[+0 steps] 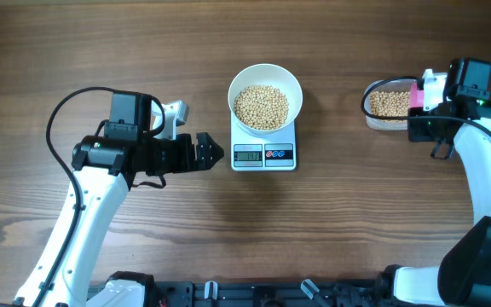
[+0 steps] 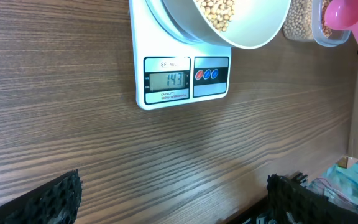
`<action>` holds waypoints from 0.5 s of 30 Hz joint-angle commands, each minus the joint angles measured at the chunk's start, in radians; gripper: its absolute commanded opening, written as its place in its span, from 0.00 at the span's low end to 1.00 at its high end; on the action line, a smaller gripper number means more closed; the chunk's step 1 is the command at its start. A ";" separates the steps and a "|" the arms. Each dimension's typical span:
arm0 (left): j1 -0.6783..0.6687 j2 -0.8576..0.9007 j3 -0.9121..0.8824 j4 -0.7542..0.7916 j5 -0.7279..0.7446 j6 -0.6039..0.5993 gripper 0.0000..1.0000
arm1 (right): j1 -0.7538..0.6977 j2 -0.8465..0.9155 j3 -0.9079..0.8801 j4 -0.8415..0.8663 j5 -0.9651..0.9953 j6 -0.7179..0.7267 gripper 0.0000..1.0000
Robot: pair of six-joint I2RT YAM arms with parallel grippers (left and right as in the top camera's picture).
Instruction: Scoop item into bowl and weigh 150g on scale
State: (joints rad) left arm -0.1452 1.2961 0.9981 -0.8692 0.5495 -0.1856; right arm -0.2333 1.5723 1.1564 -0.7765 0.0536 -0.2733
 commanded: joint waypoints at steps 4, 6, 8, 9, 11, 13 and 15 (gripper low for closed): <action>-0.004 -0.002 0.023 0.004 0.014 -0.002 1.00 | 0.005 0.010 0.006 0.001 0.017 0.011 0.04; -0.003 -0.002 0.023 0.005 0.013 -0.002 1.00 | 0.005 0.010 0.006 -0.003 0.017 0.011 0.04; -0.003 -0.002 0.023 0.005 0.013 -0.002 1.00 | 0.005 0.010 0.006 -0.012 0.017 0.011 0.04; -0.003 -0.002 0.023 0.005 0.013 -0.002 1.00 | 0.005 0.010 0.006 -0.014 0.017 0.011 0.04; -0.003 -0.002 0.023 0.005 0.013 -0.002 1.00 | 0.005 0.010 0.006 -0.020 0.017 0.011 0.04; -0.003 -0.002 0.023 0.005 0.013 -0.002 1.00 | 0.005 0.010 0.006 -0.023 0.017 0.011 0.04; -0.003 -0.002 0.023 0.005 0.013 -0.002 1.00 | 0.005 0.010 0.006 -0.023 0.017 0.011 0.04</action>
State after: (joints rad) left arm -0.1452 1.2961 0.9981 -0.8677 0.5503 -0.1856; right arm -0.2333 1.5723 1.1564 -0.8001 0.0540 -0.2733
